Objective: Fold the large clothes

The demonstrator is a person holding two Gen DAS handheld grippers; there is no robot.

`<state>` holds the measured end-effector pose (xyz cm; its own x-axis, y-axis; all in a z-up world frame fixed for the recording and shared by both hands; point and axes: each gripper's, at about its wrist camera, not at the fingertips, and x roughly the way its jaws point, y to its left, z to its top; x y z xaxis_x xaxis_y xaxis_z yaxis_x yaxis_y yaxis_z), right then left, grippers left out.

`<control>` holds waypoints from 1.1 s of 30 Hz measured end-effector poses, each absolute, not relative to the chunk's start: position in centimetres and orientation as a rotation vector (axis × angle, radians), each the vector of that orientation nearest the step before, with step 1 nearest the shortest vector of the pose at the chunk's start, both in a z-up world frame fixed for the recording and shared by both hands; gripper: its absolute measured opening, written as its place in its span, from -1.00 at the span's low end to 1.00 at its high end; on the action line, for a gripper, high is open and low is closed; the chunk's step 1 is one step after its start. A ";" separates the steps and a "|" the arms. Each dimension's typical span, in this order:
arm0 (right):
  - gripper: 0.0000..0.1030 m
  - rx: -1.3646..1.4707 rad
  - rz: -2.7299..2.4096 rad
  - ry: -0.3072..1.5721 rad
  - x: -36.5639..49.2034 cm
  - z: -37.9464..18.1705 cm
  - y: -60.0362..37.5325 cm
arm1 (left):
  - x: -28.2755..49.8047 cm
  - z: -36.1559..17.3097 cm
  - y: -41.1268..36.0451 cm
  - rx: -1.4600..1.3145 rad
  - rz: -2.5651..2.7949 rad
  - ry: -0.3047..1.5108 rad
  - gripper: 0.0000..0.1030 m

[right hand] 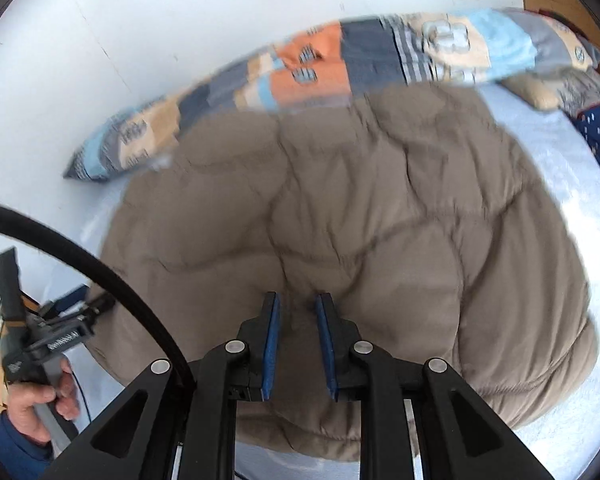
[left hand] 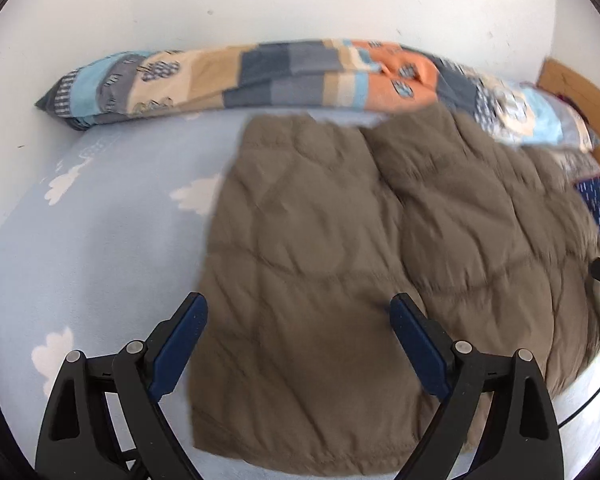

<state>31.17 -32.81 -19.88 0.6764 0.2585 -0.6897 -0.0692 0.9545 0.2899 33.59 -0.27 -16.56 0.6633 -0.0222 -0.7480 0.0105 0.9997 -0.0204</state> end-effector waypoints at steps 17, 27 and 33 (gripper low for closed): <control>-0.36 0.333 0.083 0.854 34.0 -23.3 -37.7 | 36.7 -20.3 4.8 -0.172 0.029 0.979 0.81; -0.33 0.322 0.173 0.747 31.7 -18.9 -36.1 | 34.9 -14.8 4.7 -0.161 0.048 0.822 0.80; -0.33 0.215 0.296 0.765 31.8 -19.6 -30.6 | 35.8 -17.3 7.7 -0.208 0.103 0.917 0.80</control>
